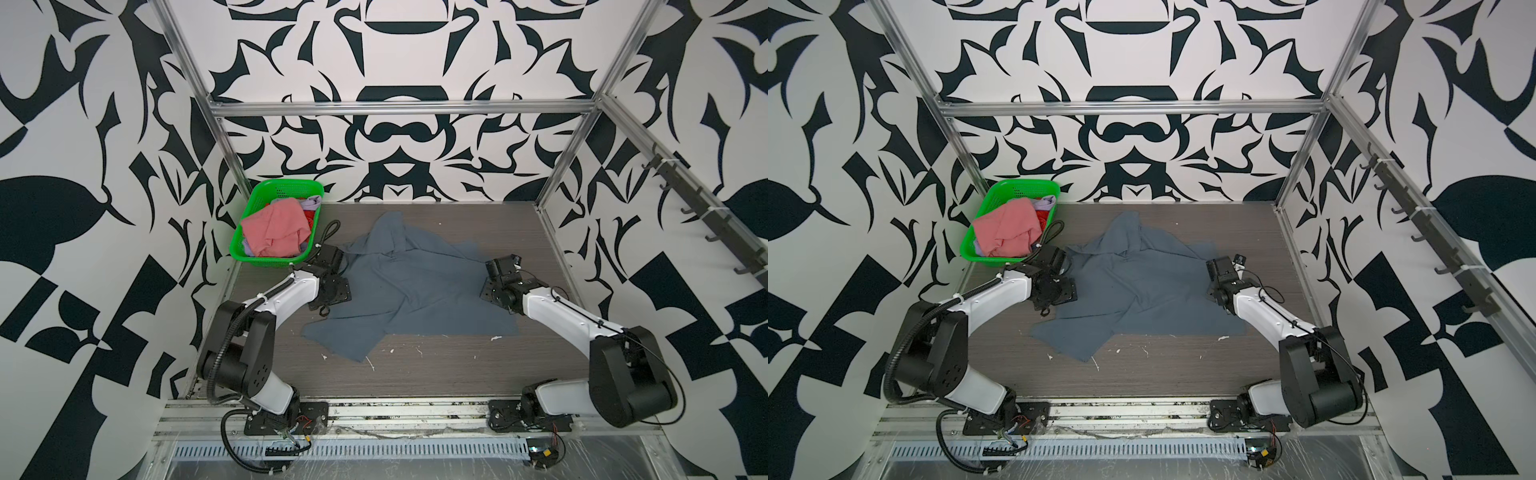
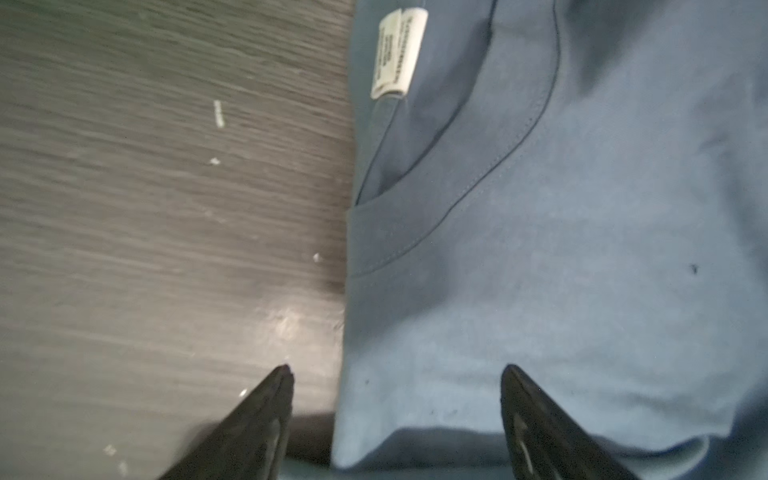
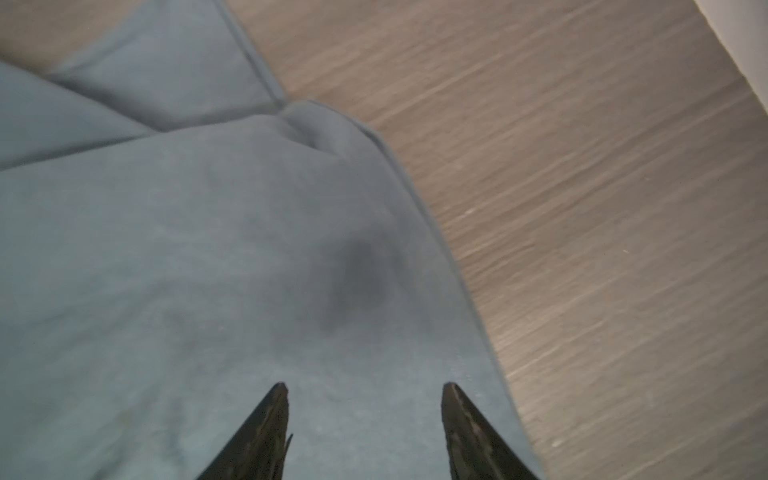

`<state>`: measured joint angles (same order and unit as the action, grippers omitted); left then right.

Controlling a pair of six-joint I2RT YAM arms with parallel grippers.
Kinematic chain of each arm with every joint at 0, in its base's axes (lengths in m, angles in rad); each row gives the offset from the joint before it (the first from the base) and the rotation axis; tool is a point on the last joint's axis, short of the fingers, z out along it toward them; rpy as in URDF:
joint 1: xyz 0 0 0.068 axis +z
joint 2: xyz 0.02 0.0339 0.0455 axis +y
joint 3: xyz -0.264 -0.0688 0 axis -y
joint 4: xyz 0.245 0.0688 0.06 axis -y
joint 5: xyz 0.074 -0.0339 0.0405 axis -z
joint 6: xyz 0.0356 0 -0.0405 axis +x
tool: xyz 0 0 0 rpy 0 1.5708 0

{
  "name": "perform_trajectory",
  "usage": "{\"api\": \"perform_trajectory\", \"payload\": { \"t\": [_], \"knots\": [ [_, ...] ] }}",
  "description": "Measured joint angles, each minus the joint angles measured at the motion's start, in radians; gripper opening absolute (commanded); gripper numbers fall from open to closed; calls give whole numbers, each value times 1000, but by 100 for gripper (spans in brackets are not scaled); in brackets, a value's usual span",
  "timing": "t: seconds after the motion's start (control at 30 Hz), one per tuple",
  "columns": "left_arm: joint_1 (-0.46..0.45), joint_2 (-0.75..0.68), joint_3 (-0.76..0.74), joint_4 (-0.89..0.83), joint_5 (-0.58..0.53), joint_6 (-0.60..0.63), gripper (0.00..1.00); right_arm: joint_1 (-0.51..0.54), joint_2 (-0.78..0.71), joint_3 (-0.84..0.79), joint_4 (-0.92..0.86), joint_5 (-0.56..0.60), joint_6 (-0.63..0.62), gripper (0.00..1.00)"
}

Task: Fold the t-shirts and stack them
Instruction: 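Grasp the shirt's nearer corners with both grippers and pull them toward the robot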

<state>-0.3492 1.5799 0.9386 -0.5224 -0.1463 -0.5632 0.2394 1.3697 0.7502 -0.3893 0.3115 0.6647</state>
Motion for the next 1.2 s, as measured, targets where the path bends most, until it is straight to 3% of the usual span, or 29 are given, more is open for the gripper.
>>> {"api": "perform_trajectory", "payload": {
  "t": [0.17,0.33,0.7,0.77,0.9,1.03,1.2],
  "knots": [
    [4,49,-26,60,40,-34,65,-69,3,-5,-71,3,9,63],
    [5,50,-35,88,56,-49,65,-124,4,-18,-134,-13,20,63],
    [5,52,-36,115,69,-82,62,-129,-103,-178,-226,-99,128,62],
    [5,60,-36,126,76,-89,59,-129,-105,-183,-214,-111,145,55],
    [5,74,-36,156,84,-103,37,-130,-82,-183,-135,-156,159,12],
    [5,80,-36,171,86,-101,21,-128,-58,-162,-102,-181,159,0],
    [5,62,-35,131,70,-92,11,-129,-140,-155,-119,-193,151,0]
  ]
}}
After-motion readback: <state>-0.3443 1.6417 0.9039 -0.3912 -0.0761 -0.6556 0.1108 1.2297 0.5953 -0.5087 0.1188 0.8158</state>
